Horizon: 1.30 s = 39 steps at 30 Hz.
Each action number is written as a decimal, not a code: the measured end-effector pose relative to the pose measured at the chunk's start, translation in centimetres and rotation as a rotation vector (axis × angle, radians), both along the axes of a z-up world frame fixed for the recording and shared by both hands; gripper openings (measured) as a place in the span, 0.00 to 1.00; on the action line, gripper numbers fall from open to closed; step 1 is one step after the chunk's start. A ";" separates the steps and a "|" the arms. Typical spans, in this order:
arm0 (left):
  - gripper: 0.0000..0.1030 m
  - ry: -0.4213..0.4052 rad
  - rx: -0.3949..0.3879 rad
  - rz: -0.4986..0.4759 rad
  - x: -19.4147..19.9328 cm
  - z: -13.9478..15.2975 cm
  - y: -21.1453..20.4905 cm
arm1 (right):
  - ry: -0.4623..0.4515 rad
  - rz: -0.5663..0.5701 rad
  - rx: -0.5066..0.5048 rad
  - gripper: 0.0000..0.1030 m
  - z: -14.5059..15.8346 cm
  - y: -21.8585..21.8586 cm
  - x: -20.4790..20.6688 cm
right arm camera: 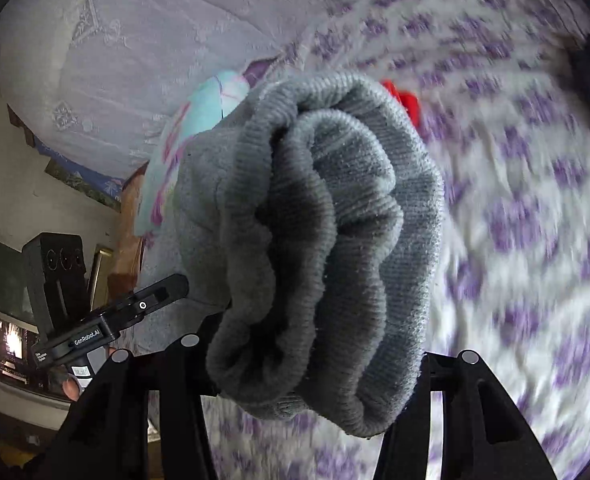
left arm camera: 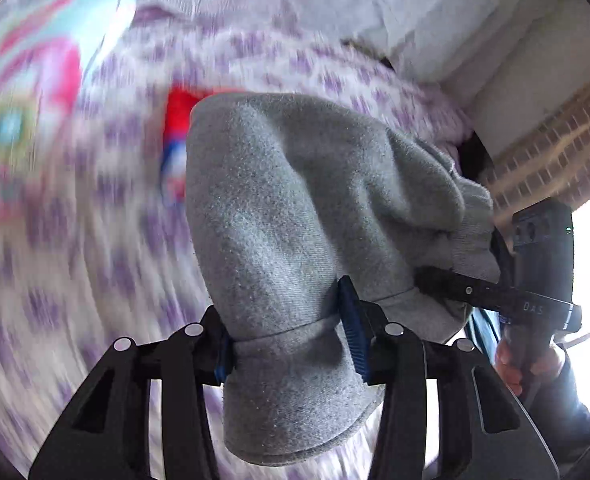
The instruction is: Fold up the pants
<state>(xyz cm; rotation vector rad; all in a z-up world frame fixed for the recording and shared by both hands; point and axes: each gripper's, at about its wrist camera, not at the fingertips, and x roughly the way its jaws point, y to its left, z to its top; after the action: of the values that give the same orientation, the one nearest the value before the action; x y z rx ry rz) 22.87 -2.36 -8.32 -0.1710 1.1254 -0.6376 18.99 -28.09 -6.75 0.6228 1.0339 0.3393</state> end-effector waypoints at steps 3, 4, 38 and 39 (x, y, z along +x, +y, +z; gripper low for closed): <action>0.43 -0.033 0.038 0.035 8.0 0.9 -1.2 | -0.028 0.005 -0.021 0.48 0.8 -1.2 8.8; 0.43 -0.031 0.042 0.048 10.0 0.7 -1.4 | -0.034 0.008 -0.029 0.48 0.6 -1.6 11.1; 0.95 -0.345 0.306 0.278 -5.2 11.5 2.0 | -0.213 -0.227 -0.595 0.96 13.7 1.6 -5.1; 0.95 -0.358 0.319 0.287 -7.0 12.3 2.0 | -0.212 -0.241 -0.624 0.96 13.6 2.5 -6.9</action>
<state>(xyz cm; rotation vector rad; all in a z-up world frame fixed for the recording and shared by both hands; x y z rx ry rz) 15.91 -0.33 3.98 0.0552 0.8211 -0.2148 12.13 -25.59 6.82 0.1370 0.7902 -0.1323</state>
